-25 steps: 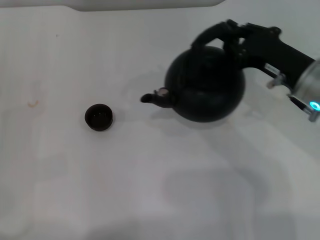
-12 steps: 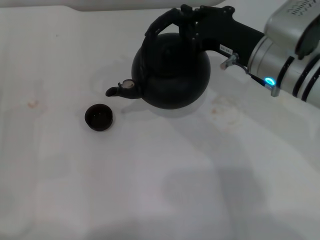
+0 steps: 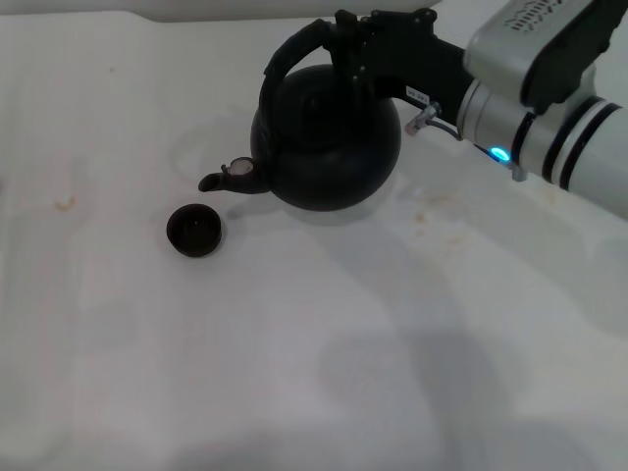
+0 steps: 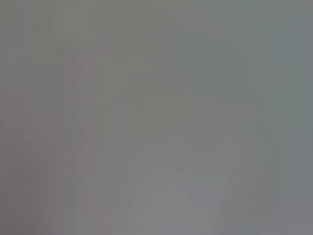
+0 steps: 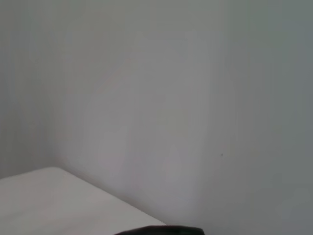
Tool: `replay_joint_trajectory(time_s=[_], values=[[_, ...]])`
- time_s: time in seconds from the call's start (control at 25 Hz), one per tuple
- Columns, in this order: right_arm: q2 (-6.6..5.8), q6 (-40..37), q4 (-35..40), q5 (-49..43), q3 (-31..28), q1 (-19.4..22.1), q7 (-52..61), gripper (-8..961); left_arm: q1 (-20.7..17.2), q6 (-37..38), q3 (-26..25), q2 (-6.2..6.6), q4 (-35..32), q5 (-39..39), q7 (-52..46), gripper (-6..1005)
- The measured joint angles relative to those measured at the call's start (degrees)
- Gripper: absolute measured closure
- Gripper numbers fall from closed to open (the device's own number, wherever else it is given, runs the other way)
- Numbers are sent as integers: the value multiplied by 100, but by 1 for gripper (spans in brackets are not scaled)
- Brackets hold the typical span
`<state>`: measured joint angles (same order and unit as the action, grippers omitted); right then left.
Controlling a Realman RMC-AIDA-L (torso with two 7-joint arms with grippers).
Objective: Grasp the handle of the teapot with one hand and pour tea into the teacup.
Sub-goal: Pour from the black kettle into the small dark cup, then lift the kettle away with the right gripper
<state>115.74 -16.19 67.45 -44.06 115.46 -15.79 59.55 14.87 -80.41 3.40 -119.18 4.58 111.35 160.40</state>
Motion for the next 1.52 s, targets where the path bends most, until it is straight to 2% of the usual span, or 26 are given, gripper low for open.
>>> replay_joint_trajectory(time_s=[0.48, 1.52], values=[[10, 675, 264, -7, 345, -130, -427, 786, -10, 1, 2, -9, 26, -4, 0, 135], [25, 1187, 536, -38, 652, -351, -1261, 797, 8, -1, -1, -9, 35, -8, 0, 135]])
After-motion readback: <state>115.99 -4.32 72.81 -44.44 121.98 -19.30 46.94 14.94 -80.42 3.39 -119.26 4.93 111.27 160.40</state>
